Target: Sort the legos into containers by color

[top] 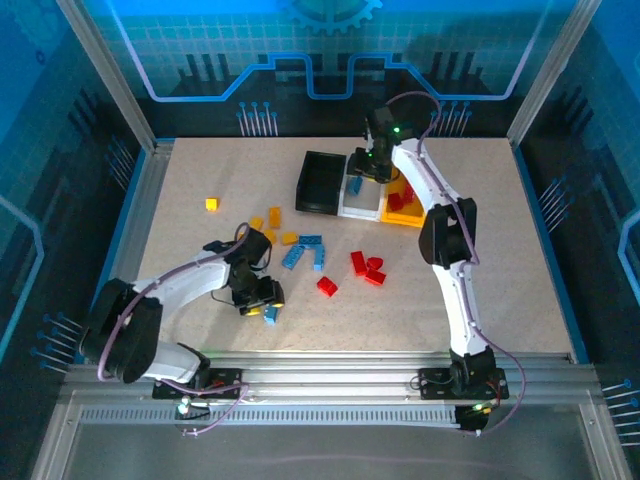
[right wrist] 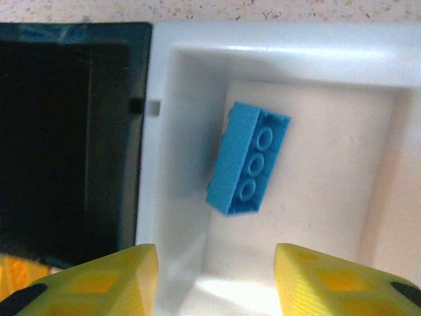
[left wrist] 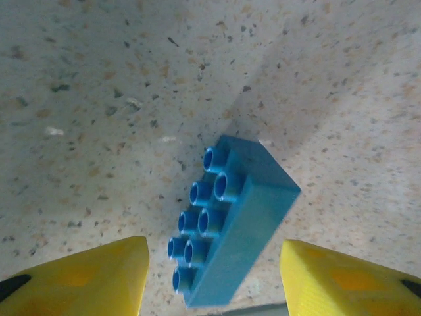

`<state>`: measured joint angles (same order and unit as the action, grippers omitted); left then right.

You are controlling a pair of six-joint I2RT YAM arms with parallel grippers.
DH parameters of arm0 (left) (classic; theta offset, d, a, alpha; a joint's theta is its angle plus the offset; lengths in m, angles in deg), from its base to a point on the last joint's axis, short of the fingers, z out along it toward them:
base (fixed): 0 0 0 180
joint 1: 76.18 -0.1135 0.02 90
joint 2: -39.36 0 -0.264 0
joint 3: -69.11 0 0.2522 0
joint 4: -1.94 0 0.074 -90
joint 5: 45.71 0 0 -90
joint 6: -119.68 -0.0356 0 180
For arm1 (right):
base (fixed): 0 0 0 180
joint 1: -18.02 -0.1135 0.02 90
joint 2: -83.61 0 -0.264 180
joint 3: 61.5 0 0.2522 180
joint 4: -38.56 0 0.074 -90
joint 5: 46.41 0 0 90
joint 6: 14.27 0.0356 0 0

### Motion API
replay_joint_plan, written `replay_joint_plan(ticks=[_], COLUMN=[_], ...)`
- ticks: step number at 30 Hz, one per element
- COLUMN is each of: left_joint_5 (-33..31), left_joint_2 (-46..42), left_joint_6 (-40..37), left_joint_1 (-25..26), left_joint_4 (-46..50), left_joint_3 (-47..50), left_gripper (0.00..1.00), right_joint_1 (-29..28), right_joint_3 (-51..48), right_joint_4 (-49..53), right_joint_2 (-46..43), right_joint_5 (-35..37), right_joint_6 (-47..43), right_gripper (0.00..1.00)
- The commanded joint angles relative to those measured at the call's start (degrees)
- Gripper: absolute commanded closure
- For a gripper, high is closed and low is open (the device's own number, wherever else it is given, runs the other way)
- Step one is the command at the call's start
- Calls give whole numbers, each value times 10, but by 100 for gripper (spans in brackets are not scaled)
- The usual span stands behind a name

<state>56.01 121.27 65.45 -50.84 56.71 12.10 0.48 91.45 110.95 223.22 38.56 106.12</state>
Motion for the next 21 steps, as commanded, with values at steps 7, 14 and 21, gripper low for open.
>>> replay_joint_plan(ticks=[7, 14, 21], left_joint_5=[-21, -19, 0], left_joint_2=[58, 82, 116], left_joint_6=[-32, -39, -58], left_joint_1=[12, 12, 11], left_joint_4=[-31, -22, 24], left_joint_3=[-8, -50, -228], left_gripper=[61, 78, 78], right_joint_1=[-12, -28, -29], right_joint_3=[-267, -422, -580], right_joint_4=[-42, -55, -70], right_joint_2=[-228, -333, -431], right_joint_5=[-27, -35, -41], right_joint_6=[-17, -23, -15], right_gripper=[48, 47, 47])
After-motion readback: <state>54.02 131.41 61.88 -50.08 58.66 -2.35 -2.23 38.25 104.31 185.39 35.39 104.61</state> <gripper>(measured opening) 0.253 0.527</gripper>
